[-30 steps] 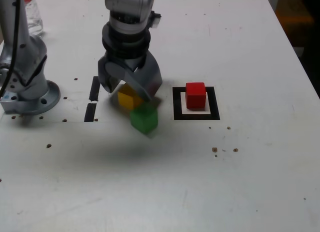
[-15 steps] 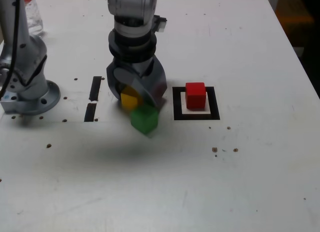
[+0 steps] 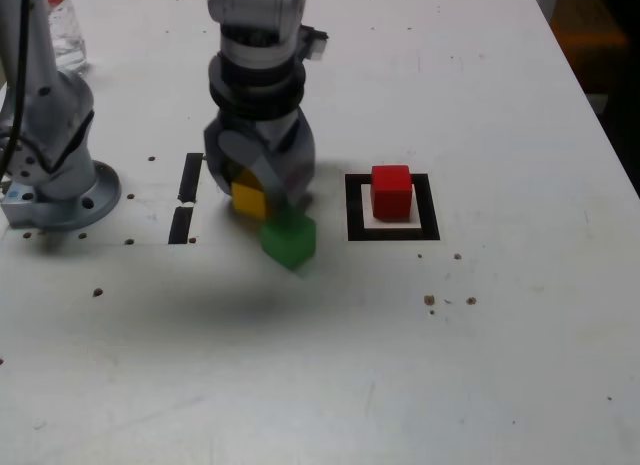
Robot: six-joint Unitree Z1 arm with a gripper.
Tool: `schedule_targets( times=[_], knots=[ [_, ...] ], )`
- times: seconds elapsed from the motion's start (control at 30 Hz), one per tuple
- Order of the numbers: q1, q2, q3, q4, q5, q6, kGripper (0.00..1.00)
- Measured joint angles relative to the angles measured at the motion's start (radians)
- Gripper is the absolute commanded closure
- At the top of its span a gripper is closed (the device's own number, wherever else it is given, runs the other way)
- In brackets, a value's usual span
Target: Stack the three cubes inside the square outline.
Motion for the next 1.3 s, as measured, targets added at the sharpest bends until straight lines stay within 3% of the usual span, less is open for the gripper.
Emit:
schedule_targets(
  times=[0.27, 0.33, 0.8, 1.07, 1.3],
  knots=[
    [0.002, -0.066, -0.147, 0.285, 0.028, -0.139, 0.87],
    [0.002, -0.068, -0.203, 0.316, 0.021, -0.148, 0.87],
    [0.026, 0.015, -0.539, 0.387, -0.088, -0.217, 0.87],
    [0.055, 0.125, -0.662, 0.411, -0.133, -0.22, 0.87],
    [0.056, 0.207, -0.702, 0.385, -0.145, -0.219, 0.87]
  ],
)
